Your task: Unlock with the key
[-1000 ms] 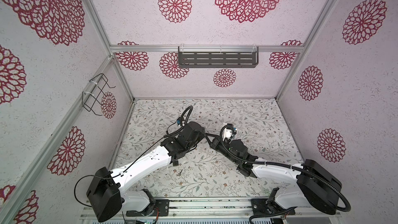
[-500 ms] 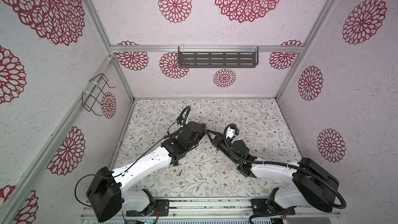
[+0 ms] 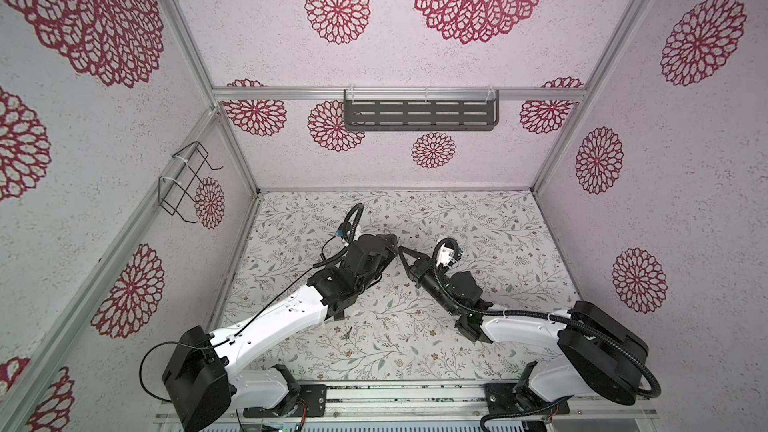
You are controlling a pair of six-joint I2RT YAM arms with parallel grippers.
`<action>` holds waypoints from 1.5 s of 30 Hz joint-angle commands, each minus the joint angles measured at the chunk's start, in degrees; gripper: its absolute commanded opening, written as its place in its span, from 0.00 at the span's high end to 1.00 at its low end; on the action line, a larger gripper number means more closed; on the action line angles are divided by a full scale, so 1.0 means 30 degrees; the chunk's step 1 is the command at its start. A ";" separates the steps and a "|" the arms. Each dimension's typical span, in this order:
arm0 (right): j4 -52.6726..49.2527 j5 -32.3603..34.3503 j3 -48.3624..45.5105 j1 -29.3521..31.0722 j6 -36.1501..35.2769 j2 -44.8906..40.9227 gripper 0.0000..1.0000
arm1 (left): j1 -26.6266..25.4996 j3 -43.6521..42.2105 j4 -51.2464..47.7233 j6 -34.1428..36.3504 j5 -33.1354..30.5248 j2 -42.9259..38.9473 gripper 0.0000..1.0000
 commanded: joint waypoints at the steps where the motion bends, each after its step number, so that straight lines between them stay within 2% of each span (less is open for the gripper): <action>1: 0.1191 -0.0896 0.0739 0.0536 -0.1633 -0.0813 1.00 | -0.1105 0.0522 -0.0592 0.0449 0.1972 -0.0158 1.00; 4: -0.0215 -0.0435 0.0786 0.0662 -0.2744 -0.1184 0.86 | -0.1075 0.0916 -0.1311 0.1164 0.1553 -0.0256 1.00; 11: -0.1427 0.0047 0.0146 0.0768 -0.3883 -0.2203 0.66 | -0.0479 0.1841 -0.4492 0.3658 -0.0300 -0.0899 1.00; 17: -0.5980 -0.0141 0.0737 0.0730 -0.6047 -0.4316 0.49 | -0.0152 0.1247 -0.4546 0.7839 -0.0245 -0.1881 1.00; 26: -1.5171 -0.0785 0.3188 0.0164 -0.9334 -0.6421 0.37 | 0.0019 -0.0182 -0.5327 1.5808 -0.1040 -0.2941 1.00; 31: -1.8359 -0.2227 0.4288 -0.0539 -1.0738 -0.6520 0.34 | -0.0123 -0.2068 -0.3292 1.9737 0.0335 -0.3828 1.00; 41: -2.1860 -0.4102 0.7118 -0.1053 -1.3142 -0.5198 0.28 | -0.0475 -0.5693 0.2529 2.3476 0.3611 -0.5015 1.00; 45: -2.3768 -0.4074 0.8835 -0.1057 -1.4238 -0.4091 0.26 | -0.0695 -0.6473 0.3741 2.4264 0.3747 -0.5292 1.00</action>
